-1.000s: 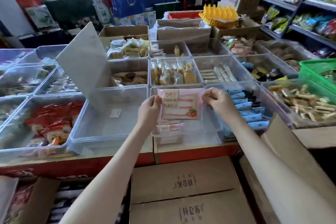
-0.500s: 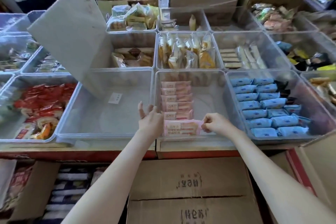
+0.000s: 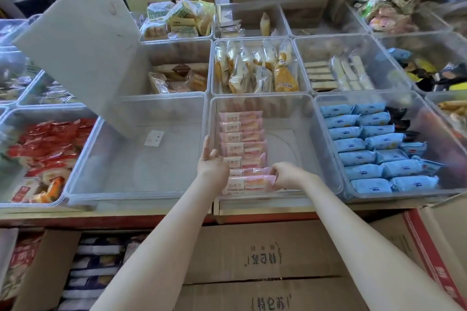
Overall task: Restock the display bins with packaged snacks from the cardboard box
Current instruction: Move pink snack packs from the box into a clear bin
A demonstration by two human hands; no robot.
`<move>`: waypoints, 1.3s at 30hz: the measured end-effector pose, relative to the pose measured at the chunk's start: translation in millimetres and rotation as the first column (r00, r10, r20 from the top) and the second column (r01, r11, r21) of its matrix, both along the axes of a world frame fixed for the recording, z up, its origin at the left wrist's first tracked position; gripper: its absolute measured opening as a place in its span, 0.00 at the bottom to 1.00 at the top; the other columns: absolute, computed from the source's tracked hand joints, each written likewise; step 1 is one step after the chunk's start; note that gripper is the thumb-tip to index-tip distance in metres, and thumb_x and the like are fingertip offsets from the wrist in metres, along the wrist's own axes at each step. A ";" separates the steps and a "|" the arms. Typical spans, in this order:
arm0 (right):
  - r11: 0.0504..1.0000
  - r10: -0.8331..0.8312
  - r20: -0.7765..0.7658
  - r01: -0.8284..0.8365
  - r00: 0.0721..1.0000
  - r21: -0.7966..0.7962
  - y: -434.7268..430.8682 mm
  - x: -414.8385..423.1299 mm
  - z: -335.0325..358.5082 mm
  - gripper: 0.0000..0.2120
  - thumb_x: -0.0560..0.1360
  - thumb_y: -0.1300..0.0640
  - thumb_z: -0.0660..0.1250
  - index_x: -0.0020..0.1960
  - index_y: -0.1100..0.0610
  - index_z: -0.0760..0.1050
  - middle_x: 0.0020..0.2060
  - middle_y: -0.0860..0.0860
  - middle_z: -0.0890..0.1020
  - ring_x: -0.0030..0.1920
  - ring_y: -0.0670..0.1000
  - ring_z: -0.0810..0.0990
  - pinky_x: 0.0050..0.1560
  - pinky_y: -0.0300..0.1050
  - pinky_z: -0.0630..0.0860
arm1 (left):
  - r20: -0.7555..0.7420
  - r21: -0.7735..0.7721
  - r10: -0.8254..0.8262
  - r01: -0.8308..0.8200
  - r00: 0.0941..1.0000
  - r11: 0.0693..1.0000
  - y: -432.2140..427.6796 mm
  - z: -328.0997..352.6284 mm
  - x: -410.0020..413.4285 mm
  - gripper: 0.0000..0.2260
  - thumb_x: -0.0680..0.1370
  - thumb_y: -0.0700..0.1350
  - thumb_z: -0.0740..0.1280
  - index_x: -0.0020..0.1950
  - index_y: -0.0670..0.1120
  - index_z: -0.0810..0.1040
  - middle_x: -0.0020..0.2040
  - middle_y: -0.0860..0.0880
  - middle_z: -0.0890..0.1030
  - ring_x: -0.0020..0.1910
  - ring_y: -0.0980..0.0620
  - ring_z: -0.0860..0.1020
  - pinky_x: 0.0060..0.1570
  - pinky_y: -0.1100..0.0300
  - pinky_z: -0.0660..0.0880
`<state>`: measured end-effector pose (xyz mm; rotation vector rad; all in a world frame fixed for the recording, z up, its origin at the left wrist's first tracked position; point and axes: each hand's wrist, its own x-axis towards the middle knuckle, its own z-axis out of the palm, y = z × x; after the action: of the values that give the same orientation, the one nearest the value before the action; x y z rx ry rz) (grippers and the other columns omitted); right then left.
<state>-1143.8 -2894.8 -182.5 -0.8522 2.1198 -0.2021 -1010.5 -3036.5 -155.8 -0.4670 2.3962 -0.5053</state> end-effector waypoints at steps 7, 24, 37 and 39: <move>0.997 -0.058 0.166 0.048 0.984 0.065 3.5 -7.4 2.5 0.32 0.69 0.67 0.60 0.71 0.53 0.64 0.43 0.49 0.78 0.40 0.47 0.77 0.39 0.40 0.76 | -0.212 0.085 0.013 0.005 0.977 0.996 -25.9 8.1 -12.1 0.18 0.77 0.38 0.58 0.66 0.48 0.73 0.57 0.50 0.77 0.66 0.48 0.65 0.67 0.38 0.30; 0.981 -0.035 0.106 0.055 0.994 -0.187 -0.8 -1.5 -3.4 0.16 0.72 0.62 0.68 0.54 0.56 0.65 0.44 0.45 0.75 0.43 0.46 0.75 0.33 0.31 0.68 | -0.280 0.016 0.009 -0.005 0.960 1.000 -11.5 1.2 6.8 0.09 0.76 0.40 0.63 0.53 0.49 0.79 0.51 0.53 0.77 0.65 0.50 0.65 0.71 0.43 0.34; 0.981 -0.122 -0.100 0.104 0.987 -0.165 50.0 17.4 88.2 0.40 0.71 0.58 0.72 0.76 0.52 0.54 0.70 0.53 0.69 0.67 0.52 0.70 0.64 0.48 0.70 | -0.406 0.327 0.235 -0.100 0.883 0.940 31.7 44.4 20.8 0.14 0.80 0.49 0.58 0.63 0.50 0.75 0.61 0.51 0.76 0.70 0.48 0.64 0.67 0.36 0.32; 0.967 -0.153 -0.167 0.112 0.974 -0.231 73.2 20.2 119.7 0.38 0.72 0.57 0.72 0.76 0.50 0.56 0.69 0.52 0.70 0.66 0.51 0.71 0.62 0.48 0.72 | -0.480 0.410 0.284 -0.075 0.830 0.909 66.1 67.5 6.3 0.16 0.80 0.51 0.58 0.66 0.50 0.73 0.65 0.50 0.75 0.70 0.46 0.65 0.69 0.37 0.36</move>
<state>-1123.6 -2821.5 -62.8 -0.8837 2.3617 -0.4514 -1004.2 -2970.4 -88.3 -0.7272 2.8422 0.2153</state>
